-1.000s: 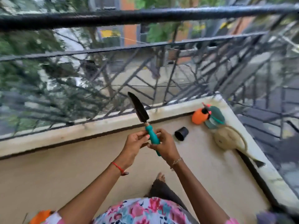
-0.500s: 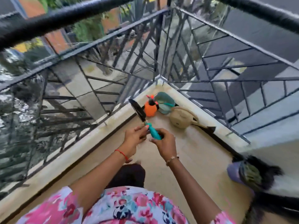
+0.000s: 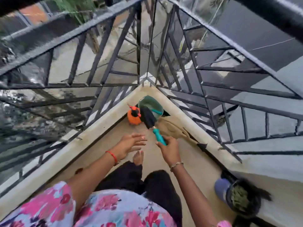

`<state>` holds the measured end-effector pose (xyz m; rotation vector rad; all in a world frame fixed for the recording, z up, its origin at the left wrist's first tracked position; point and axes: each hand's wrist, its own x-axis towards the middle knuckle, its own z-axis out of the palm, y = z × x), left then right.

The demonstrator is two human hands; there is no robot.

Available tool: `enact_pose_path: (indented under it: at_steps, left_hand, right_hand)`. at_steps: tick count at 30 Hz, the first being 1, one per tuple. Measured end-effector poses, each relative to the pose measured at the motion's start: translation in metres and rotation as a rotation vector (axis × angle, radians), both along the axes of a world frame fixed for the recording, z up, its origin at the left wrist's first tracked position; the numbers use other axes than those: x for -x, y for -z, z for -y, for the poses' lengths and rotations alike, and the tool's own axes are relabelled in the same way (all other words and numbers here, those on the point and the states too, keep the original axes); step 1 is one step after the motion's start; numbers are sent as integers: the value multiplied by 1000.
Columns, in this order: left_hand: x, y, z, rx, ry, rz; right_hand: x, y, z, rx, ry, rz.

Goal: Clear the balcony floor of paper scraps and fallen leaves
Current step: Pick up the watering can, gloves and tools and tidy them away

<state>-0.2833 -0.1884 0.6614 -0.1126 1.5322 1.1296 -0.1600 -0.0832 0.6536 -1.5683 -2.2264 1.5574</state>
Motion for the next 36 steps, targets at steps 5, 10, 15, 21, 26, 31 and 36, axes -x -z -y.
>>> enact_pose_path:
  at_steps: [5,10,15,21,26,31,36]
  left_hand:
    - [24,55,-58,146,-23,-17]
    - [51,183,-113,301,-58,-50]
    - [79,329,-161,257,78,-50]
    - [102,444,-190,269,51,-85]
    - [91,477,-175,351,61,-83]
    - [81,432,-161,392,84,-23]
    - [110,298,-140,391,182,-134]
  right_hand:
    - [33,72,-96,48,30,211]
    - [98,203,-173,158,-87,351]
    - [160,365,-213,154,-298,406]
    - [231,494,-224,103,-402,413]
    - [251,528,-230,145,-468,424]
    - [230,459,-227,72,-861,618]
    - [213,309,-208,-97,-1221,694]
